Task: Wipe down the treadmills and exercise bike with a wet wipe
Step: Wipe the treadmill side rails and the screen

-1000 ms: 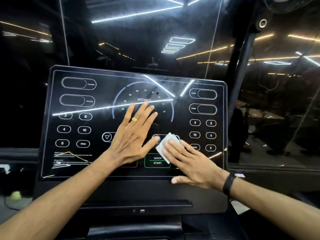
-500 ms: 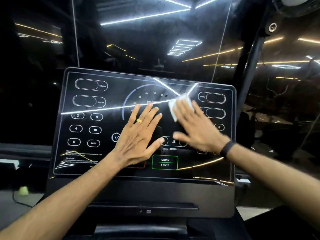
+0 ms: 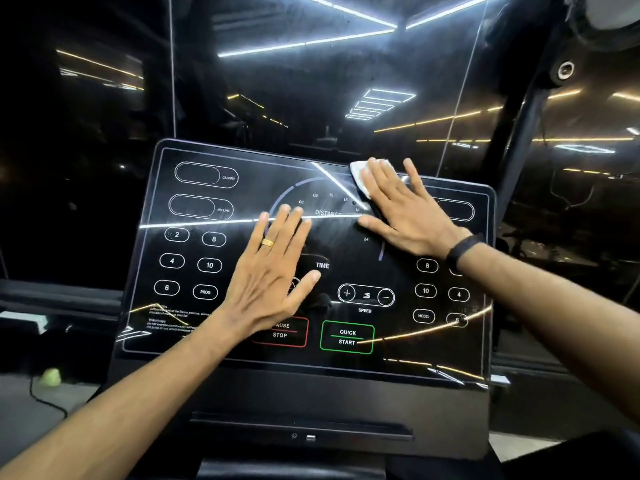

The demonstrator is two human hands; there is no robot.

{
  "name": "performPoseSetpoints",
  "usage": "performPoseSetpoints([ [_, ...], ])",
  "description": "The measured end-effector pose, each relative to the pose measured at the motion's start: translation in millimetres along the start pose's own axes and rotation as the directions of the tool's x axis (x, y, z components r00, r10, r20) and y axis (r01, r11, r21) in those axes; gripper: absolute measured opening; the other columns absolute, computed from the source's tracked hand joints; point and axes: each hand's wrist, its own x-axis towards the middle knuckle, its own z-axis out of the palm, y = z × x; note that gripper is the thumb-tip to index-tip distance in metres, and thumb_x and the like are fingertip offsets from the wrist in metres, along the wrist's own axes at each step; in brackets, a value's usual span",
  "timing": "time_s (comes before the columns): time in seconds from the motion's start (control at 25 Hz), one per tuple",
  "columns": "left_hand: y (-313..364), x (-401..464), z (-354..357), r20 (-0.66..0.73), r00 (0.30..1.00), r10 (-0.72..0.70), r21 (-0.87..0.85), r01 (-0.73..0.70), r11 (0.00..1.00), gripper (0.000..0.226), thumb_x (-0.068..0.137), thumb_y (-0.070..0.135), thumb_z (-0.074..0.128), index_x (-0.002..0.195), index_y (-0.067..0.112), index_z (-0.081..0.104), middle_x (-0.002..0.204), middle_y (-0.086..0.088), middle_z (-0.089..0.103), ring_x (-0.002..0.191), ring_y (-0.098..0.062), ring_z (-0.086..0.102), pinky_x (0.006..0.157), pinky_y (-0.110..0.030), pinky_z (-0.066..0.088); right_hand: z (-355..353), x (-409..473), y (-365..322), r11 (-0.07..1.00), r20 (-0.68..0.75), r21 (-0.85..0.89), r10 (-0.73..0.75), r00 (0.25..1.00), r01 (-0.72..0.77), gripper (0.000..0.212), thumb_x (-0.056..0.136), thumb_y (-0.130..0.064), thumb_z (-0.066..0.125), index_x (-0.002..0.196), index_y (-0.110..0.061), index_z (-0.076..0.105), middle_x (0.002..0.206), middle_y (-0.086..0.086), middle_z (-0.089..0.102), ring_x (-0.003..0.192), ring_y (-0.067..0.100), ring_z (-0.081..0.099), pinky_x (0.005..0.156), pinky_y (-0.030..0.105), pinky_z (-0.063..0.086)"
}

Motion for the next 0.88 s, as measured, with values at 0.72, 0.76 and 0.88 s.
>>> performPoseSetpoints([
  [0.72, -42.9, 108.6, 4.8, 0.116, 0.99, -0.084, -0.029, 0.088, 0.996, 0.091, 0.095, 0.064, 0.006, 0.154, -0.002, 0.026, 0.162, -0.02, 0.026, 0.152, -0.032, 0.018, 0.125, -0.045, 0.002, 17.3, -84.2, -89.5, 0.965, 0.027, 0.046, -0.259, 0.966, 0.258, 0.087, 0.1, -0.069, 0.027, 0.16, -0.008, 0.012, 0.168, 0.016, 0.004, 0.156, 0.03, -0.002, 0.126, 0.048, 0.001],
  [0.76, -39.6, 110.7, 6.3, 0.125, 0.989, -0.074, -0.029, 0.079, 0.996, 0.092, 0.095, 0.065, 0.005, 0.155, -0.002, 0.025, 0.162, -0.02, 0.024, 0.153, -0.032, 0.017, 0.125, -0.044, 0.002, 15.1, -99.0, -85.3, 0.939, 0.069, 0.017, -0.345, 0.936, 0.344, 0.085, 0.1, -0.068, 0.027, 0.161, -0.01, 0.013, 0.168, 0.014, 0.006, 0.156, 0.027, 0.0, 0.126, 0.046, 0.0],
  [0.88, -23.4, 123.3, 9.8, 0.165, 0.986, -0.031, -0.043, 0.039, 0.998, 0.097, 0.092, 0.068, 0.0, 0.156, -0.002, 0.02, 0.164, -0.019, 0.021, 0.153, -0.03, 0.013, 0.126, -0.042, 0.0, 9.6, -76.7, -22.9, 0.981, 0.042, -0.074, -0.176, 0.983, 0.179, 0.079, 0.102, -0.065, 0.017, 0.158, -0.01, 0.027, 0.164, 0.015, 0.025, 0.154, 0.027, 0.018, 0.125, 0.044, -0.008],
])
